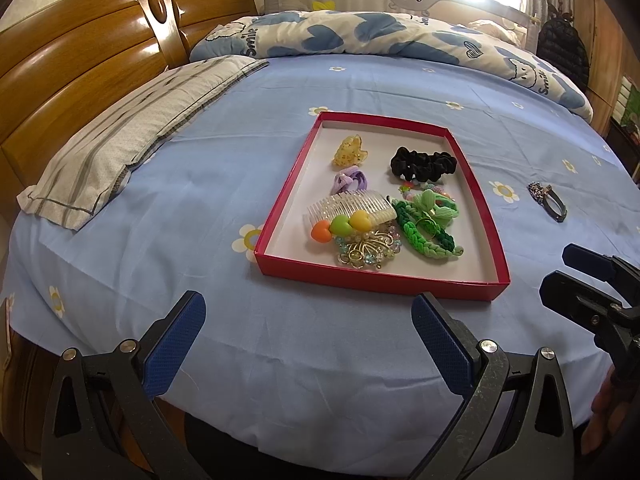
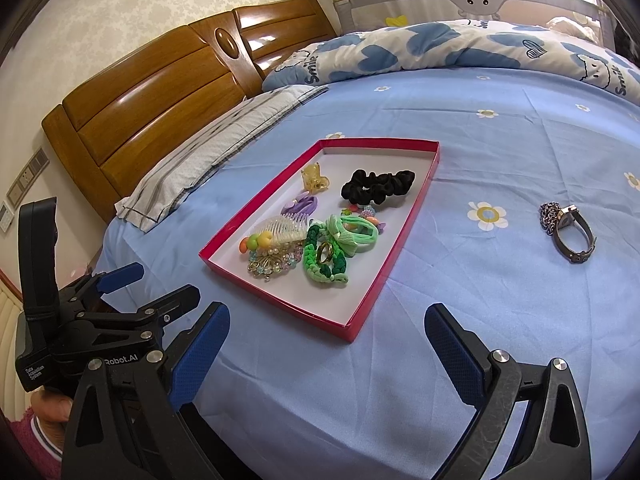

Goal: Organize jewelry

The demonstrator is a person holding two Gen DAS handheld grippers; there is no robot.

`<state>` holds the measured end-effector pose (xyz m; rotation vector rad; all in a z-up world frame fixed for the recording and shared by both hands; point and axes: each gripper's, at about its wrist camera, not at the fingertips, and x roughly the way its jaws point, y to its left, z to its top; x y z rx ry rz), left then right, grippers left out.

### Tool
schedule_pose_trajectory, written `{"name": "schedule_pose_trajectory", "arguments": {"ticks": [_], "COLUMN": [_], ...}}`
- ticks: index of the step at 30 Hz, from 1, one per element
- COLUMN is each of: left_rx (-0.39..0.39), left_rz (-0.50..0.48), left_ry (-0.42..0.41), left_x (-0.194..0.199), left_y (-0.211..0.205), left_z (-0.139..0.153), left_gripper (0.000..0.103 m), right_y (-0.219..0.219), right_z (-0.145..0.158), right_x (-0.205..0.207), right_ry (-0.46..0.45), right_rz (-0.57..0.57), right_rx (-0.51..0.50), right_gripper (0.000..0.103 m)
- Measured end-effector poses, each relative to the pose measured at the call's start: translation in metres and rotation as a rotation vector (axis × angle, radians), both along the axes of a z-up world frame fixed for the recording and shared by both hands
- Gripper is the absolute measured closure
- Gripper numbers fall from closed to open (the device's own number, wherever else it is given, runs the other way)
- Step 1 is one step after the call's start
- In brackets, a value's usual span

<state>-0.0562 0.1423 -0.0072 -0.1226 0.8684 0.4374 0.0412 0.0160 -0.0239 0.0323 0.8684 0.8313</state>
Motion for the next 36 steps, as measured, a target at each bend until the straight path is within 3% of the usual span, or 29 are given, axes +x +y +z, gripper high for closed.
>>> {"name": "schedule_pose_trajectory", "arguments": {"ticks": [36], "left_rx": [-0.015], "left_rz": [-0.013], "left_ry": [0.016], "left_x": [0.015], "left_y": [-0.002], "left_z": [-0.003], "left_gripper": [0.0], "right_y": [0.0], "right_z": [-0.006], "right_x": [0.006], "right_ry": [0.015], "right_rz": [-0.014], "right_rx": [-0.004], "right_gripper": [0.004]}}
